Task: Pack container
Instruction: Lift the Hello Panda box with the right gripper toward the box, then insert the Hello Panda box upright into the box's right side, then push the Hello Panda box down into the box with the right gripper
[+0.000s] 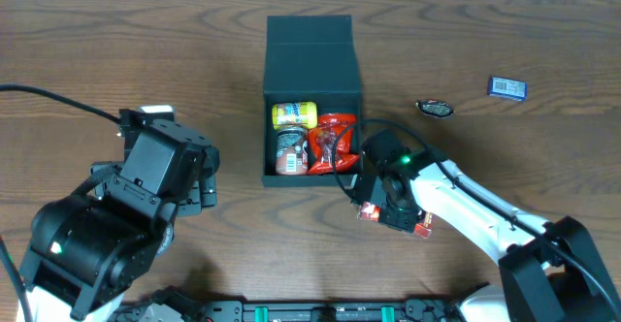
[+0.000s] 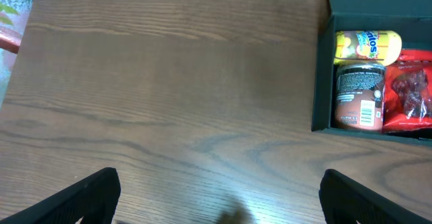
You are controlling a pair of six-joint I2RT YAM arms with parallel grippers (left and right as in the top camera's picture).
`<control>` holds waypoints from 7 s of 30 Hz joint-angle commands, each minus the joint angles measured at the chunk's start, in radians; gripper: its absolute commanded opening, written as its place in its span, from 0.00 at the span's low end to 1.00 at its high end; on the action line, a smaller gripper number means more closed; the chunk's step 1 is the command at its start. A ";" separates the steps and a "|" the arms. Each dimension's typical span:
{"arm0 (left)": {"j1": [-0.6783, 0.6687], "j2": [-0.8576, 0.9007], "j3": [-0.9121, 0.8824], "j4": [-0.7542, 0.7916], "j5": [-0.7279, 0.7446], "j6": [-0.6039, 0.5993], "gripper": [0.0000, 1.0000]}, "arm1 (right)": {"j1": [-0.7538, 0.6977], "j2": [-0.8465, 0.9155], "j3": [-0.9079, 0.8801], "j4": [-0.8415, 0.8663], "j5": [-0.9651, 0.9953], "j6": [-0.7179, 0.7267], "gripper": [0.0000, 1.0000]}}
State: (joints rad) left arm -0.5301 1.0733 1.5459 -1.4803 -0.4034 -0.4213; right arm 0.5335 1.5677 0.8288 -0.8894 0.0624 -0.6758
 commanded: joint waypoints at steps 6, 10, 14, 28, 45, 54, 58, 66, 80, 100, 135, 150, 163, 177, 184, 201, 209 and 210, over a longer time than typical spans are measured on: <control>0.006 -0.002 -0.001 0.000 -0.023 0.005 0.95 | 0.006 -0.059 0.118 -0.138 -0.075 0.063 0.01; 0.006 -0.002 -0.001 0.000 -0.023 0.005 0.95 | 0.007 -0.132 0.140 -0.162 -0.116 0.139 0.01; 0.006 -0.002 -0.001 0.000 -0.021 -0.007 0.95 | 0.007 -0.217 0.217 -0.175 -0.223 0.211 0.01; 0.006 -0.002 0.000 -0.032 0.017 -0.053 0.95 | 0.007 -0.316 0.351 -0.112 -0.696 0.373 0.02; 0.006 -0.002 0.000 -0.033 0.038 -0.077 0.95 | 0.018 -0.188 0.352 0.072 -0.090 1.660 0.02; 0.006 -0.002 0.000 -0.032 0.038 -0.077 0.95 | 0.066 0.035 0.451 0.085 -0.096 1.535 0.02; 0.006 -0.002 0.000 -0.032 0.038 -0.077 0.95 | 0.068 0.075 0.477 0.087 -0.105 1.453 0.02; 0.006 -0.002 0.000 -0.026 0.038 -0.077 0.95 | 0.062 0.187 0.478 0.107 -0.225 1.276 0.02; 0.006 -0.002 0.000 -0.026 0.038 -0.077 0.95 | 0.059 0.245 0.521 0.066 -0.137 1.242 0.01; 0.006 -0.002 0.000 -0.027 0.038 -0.077 0.95 | 0.053 0.249 0.592 -0.007 -0.064 1.189 0.02; 0.006 -0.002 0.000 -0.031 0.034 -0.073 0.95 | 0.053 0.290 0.589 0.003 -0.026 1.251 0.21; 0.006 -0.002 0.000 -0.034 0.034 -0.073 0.95 | 0.053 0.235 0.691 -0.105 -0.006 1.209 0.99; 0.006 -0.002 0.000 -0.040 0.034 -0.072 0.95 | 0.030 0.125 0.776 -0.153 -0.599 0.833 0.99; 0.006 -0.002 0.000 -0.049 0.027 -0.073 0.95 | -0.202 0.125 0.598 -0.079 -1.174 0.513 0.99; 0.006 -0.002 0.000 -0.037 0.028 -0.074 0.95 | -0.208 0.125 0.446 0.111 -1.204 0.524 0.99; 0.006 0.048 0.000 -0.037 0.039 -0.077 0.95 | -0.299 0.128 0.333 0.378 -1.204 0.620 0.99; 0.006 0.057 0.000 -0.025 0.036 -0.089 0.95 | -0.285 0.166 0.323 0.382 -1.204 0.645 0.99; 0.006 0.057 0.000 -0.025 0.034 -0.089 0.95 | -0.284 0.175 0.323 0.382 -1.204 0.645 0.99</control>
State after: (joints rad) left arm -0.5297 1.1305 1.5459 -1.5066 -0.3653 -0.4980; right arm 0.2417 1.7035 1.1667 -0.5098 -1.1160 -0.0513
